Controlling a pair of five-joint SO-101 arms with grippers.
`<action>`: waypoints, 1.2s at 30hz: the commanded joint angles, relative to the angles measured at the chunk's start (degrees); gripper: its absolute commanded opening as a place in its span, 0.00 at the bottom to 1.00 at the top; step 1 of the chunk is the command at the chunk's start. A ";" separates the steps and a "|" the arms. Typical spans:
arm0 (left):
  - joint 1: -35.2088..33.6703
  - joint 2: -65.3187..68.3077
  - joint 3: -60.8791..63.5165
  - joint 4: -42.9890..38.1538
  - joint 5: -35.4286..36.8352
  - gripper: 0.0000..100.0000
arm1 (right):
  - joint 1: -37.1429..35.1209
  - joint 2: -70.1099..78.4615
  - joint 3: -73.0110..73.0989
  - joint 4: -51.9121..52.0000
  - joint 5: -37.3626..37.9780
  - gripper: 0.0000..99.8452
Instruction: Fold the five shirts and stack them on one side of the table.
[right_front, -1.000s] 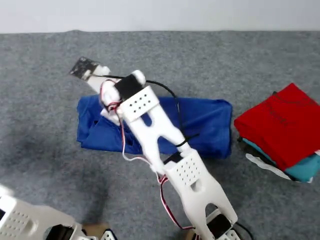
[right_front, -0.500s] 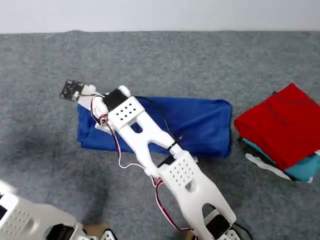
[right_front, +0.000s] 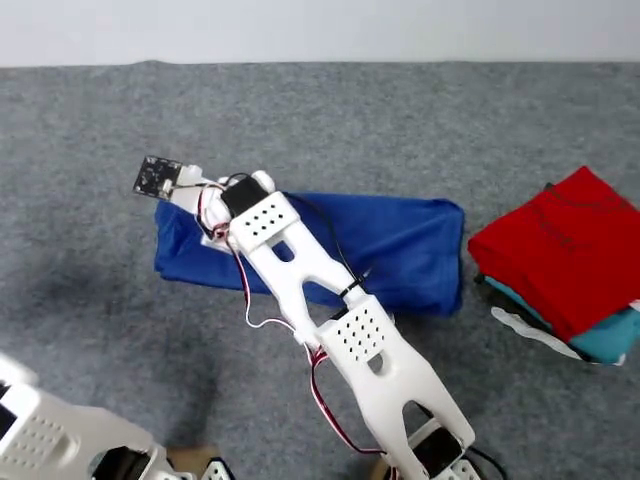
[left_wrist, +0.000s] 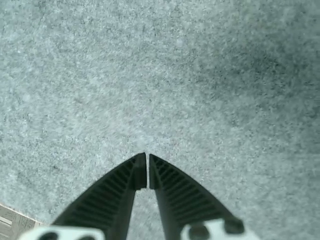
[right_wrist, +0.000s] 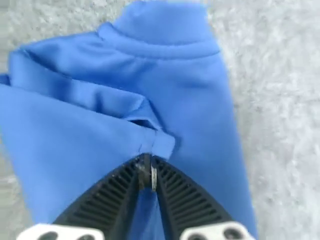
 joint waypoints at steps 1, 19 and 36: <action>0.70 -0.35 -0.48 0.44 0.53 0.02 | -0.92 -3.03 -8.53 5.85 -2.46 0.01; 2.64 -12.57 1.27 2.02 -0.79 0.02 | 4.88 -12.97 -7.47 24.13 -16.26 0.01; 32.97 -39.21 36.44 1.67 0.79 0.02 | 28.18 -41.71 32.09 23.96 -26.55 0.01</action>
